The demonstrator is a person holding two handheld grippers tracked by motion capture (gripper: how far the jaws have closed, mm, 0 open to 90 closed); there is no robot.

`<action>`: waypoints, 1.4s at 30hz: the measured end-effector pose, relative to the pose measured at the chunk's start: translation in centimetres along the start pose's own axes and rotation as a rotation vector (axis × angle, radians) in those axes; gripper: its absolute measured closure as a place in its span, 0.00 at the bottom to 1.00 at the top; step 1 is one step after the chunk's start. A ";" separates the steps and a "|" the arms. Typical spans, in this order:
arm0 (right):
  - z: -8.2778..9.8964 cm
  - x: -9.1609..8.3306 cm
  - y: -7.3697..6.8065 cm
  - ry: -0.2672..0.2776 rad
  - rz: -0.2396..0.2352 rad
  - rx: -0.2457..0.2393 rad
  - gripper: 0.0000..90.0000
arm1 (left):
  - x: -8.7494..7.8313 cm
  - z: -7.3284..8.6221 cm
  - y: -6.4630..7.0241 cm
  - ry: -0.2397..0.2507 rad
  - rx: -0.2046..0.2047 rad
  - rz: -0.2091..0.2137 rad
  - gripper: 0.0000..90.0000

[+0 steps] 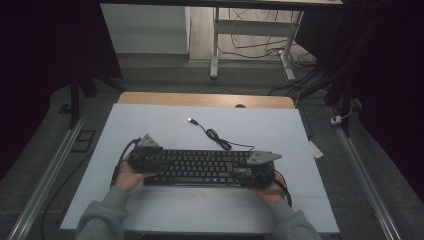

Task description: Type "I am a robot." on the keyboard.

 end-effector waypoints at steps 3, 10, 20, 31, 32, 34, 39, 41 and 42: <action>0.0 0.1 -0.1 -0.010 0.002 -0.012 0.52 | 0.1 -0.1 0.3 0.000 0.010 0.005 0.37; -0.2 0.1 0.0 0.000 0.002 -0.014 0.53 | 0.2 -0.2 1.8 0.005 0.073 0.058 0.51; -0.2 0.1 0.1 -0.014 0.009 -0.014 0.53 | 0.6 -0.2 3.9 -0.015 0.143 0.127 0.97; -0.1 0.3 0.1 -0.020 0.011 -0.015 0.53 | 2.3 0.2 5.7 -0.065 0.195 0.117 0.99; -0.1 0.3 0.1 -0.020 0.011 -0.015 0.53 | 2.4 0.2 5.8 -0.069 0.202 0.113 0.99; -0.1 0.3 0.1 -0.019 0.009 -0.015 0.53 | 2.5 0.3 5.9 -0.077 0.204 0.108 0.99; -0.1 0.3 0.1 -0.021 0.011 -0.016 0.53 | 2.8 0.4 6.0 -0.084 0.208 0.106 0.98; -0.1 0.3 0.1 -0.021 0.009 -0.016 0.53 | 2.9 0.5 6.0 -0.088 0.211 0.108 0.98; -0.1 0.3 0.1 -0.022 0.009 -0.016 0.53 | 3.0 0.5 6.1 -0.091 0.211 0.107 0.98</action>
Point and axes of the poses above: each handheld gripper's, and its own axes: x roughly forward along the jaws, z roughly out of its underside, y roughly to its right, the point moved 5 cm from there along x, roughly forward along the jaws, and after that the axes turned 13 degrees about -z, right-handed, at the moved point
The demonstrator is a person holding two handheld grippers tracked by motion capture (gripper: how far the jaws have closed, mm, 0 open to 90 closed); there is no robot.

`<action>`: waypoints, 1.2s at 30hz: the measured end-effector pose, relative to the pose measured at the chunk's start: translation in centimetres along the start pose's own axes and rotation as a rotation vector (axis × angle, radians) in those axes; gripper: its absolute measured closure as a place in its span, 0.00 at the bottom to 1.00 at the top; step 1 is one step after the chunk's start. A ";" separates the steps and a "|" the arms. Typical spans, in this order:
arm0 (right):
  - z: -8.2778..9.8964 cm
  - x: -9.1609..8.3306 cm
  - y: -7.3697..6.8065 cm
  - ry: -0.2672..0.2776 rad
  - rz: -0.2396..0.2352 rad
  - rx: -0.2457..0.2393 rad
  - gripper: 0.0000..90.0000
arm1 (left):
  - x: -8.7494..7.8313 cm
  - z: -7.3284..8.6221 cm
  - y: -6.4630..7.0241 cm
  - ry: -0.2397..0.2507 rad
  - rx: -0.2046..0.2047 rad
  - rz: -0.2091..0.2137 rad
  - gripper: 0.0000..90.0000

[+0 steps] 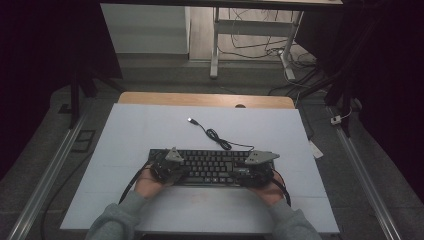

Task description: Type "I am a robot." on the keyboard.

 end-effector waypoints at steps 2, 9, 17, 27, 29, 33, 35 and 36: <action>0.0 0.0 0.0 0.000 0.000 0.000 0.53 | 0.1 0.0 0.1 -0.002 0.001 0.002 0.98; 0.0 0.0 0.0 0.000 0.001 0.001 0.53 | 0.3 0.2 0.1 -0.006 0.001 0.003 0.98; 0.0 0.0 0.0 0.000 0.001 0.001 0.53 | 0.4 0.2 0.1 -0.007 0.004 -0.010 0.98; 0.0 -0.1 0.1 0.006 0.004 0.002 0.53 | -1.8 -0.2 -1.6 0.071 -0.060 -0.024 0.97; 0.0 -0.1 0.0 0.004 0.005 0.000 0.53 | -2.2 -0.2 -2.3 0.086 -0.089 -0.029 0.93; 0.0 -0.1 0.1 0.006 0.004 0.000 0.53 | -3.0 0.0 -3.5 0.107 -0.153 -0.053 0.76; 0.0 -0.1 0.1 0.009 0.005 0.005 0.53 | -3.2 0.1 -4.0 0.112 -0.186 -0.066 0.65; 0.0 -0.1 0.2 0.009 0.005 0.005 0.53 | -3.3 0.1 -4.2 0.113 -0.197 -0.072 0.60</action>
Point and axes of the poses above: each handheld gripper's, and its own axes: x roughly forward along the jaws, z roughly out of its underside, y roughly to its right, the point moved 5 cm from there along x, roughly forward along the jaws, and after that the axes turned 13 degrees about -z, right-handed, at the moved point
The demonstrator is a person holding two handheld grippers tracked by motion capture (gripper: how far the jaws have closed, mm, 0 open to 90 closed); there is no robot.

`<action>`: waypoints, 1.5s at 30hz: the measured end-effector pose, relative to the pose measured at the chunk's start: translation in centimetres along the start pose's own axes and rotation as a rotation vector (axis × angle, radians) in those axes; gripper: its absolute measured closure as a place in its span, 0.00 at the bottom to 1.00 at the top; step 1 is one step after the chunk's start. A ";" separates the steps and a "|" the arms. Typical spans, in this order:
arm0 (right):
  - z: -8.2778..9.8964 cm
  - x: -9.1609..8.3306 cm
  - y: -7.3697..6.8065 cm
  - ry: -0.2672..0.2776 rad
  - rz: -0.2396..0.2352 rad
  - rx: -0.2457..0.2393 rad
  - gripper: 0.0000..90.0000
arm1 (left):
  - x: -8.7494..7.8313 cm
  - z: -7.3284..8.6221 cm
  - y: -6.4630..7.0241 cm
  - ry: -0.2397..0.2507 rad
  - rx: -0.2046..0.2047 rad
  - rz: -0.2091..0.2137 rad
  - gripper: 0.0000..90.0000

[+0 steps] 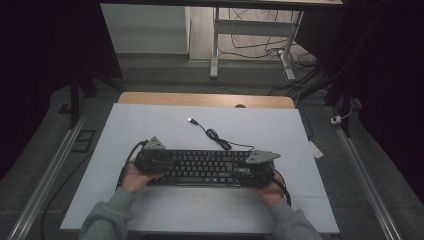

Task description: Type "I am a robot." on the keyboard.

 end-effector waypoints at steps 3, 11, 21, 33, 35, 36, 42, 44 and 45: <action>0.0 0.0 0.0 -0.002 0.002 -0.001 0.53 | -0.3 -0.1 -0.4 0.006 -0.015 -0.012 0.52; 0.0 0.0 0.1 -0.001 0.003 0.001 0.52 | -0.4 0.0 -1.0 0.000 -0.034 -0.026 0.43; 0.0 0.0 0.1 0.000 0.005 0.002 0.53 | -0.4 0.1 -1.2 -0.003 -0.034 -0.033 0.41; -2.1 0.7 0.0 0.037 -0.001 0.024 0.53 | -0.1 0.2 -1.1 -0.022 -0.022 -0.033 0.40; -2.5 1.3 -0.1 0.035 -0.003 0.024 0.54 | -0.1 0.2 -1.1 -0.023 -0.018 -0.031 0.40; -2.7 1.6 -0.1 0.032 -0.003 0.027 0.54 | -0.1 0.2 -1.1 -0.025 -0.016 -0.033 0.40; -3.8 3.2 -0.2 0.014 -0.016 0.022 0.62 | 0.1 0.3 -1.0 -0.031 -0.014 -0.034 0.39; -4.2 3.7 -0.2 0.011 -0.024 0.024 0.67 | 0.1 0.3 -1.0 -0.034 -0.012 -0.034 0.39; -4.3 3.9 -0.2 0.004 -0.025 0.024 0.70 | 0.2 0.3 -1.0 -0.035 -0.011 -0.036 0.39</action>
Point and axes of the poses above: each handheld gripper's, and its own axes: x roughly forward along the jaws, z roughly out of its underside, y roughly to its right, the point moved 5 cm from there along x, roughly forward along the jaws, and after that the axes turned 13 degrees about -z, right-handed, at the moved point
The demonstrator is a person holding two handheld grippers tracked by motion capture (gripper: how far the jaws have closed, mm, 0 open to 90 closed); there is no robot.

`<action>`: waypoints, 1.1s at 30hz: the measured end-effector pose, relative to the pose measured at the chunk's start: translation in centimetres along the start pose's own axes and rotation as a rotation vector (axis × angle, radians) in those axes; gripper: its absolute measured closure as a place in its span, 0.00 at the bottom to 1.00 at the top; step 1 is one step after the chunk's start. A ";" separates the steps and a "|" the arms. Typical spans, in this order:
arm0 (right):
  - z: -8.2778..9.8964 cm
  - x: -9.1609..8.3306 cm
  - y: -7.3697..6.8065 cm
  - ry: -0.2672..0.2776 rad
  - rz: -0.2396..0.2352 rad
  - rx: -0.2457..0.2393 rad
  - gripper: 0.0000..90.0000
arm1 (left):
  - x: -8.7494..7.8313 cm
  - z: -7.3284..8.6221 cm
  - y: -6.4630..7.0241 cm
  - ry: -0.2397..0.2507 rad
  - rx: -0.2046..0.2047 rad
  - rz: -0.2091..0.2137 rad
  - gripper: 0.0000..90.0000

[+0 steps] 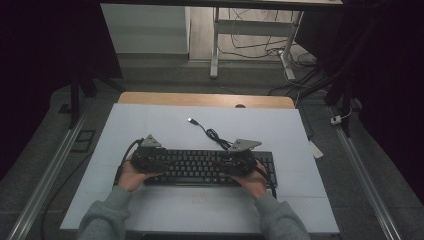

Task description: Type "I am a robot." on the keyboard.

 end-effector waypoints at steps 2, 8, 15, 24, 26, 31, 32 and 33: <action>-0.2 0.5 0.0 -0.005 -0.012 0.001 0.76 | 0.1 0.0 0.0 -0.002 0.003 0.001 0.39; -1.0 2.2 -0.4 -0.048 -0.040 -0.019 0.95 | 0.0 0.0 0.1 -0.001 0.006 0.003 0.39; -1.7 4.4 -0.4 -0.095 -0.039 -0.035 1.00 | 0.0 0.0 0.0 -0.001 0.009 0.002 0.39; -0.9 5.5 0.2 -0.142 -0.029 -0.019 1.00 | 0.1 0.0 0.2 -0.005 0.015 0.003 0.38; -0.9 5.6 0.2 -0.146 -0.026 -0.023 1.00 | 0.1 0.1 0.2 -0.006 0.017 0.003 0.38; -0.7 5.9 0.3 -0.152 -0.016 -0.028 1.00 | 0.1 0.1 0.2 -0.006 0.019 0.002 0.38; -0.7 6.0 0.3 -0.152 -0.013 -0.029 1.00 | 0.1 0.1 0.2 -0.005 0.019 0.002 0.38; -0.7 6.0 0.4 -0.153 -0.011 -0.031 1.00 | 0.1 0.1 0.2 -0.005 0.019 0.003 0.38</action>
Point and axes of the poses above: each handheld gripper's, and its own axes: x roughly forward along the jaws, z roughly out of its underside, y roughly to its right, the point moved 5 cm from there along x, roughly forward along the jaws, and after that the axes turned 13 degrees about -z, right-handed, at the moved point
